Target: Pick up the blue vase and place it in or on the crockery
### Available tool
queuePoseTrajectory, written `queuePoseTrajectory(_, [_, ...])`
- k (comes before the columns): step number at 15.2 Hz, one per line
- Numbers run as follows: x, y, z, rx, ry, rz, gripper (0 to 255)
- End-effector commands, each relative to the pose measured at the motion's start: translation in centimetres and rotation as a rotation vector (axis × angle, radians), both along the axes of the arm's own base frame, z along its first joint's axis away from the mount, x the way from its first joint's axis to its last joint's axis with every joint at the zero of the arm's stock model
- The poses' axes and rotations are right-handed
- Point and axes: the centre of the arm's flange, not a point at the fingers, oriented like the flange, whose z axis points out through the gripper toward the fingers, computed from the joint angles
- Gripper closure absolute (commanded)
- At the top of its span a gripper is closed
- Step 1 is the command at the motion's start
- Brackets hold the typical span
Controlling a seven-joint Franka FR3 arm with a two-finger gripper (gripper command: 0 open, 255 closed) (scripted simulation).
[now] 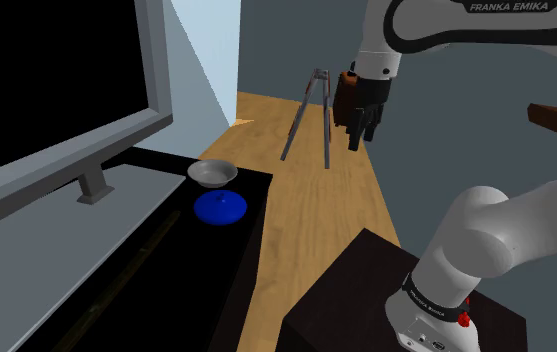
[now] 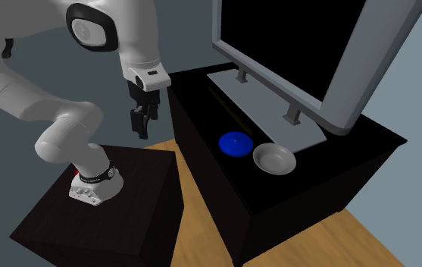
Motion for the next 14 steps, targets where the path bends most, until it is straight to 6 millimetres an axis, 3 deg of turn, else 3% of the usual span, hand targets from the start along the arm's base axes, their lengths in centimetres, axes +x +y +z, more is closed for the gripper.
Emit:
queuePoseTrajectory(1, [0.0, 0.0, 0.0, 0.000, 0.000, 0.000, 0])
queuePoseTrajectory(14, [10.5, 9.7, -7.6, 0.037, -0.053, -0.101, 0])
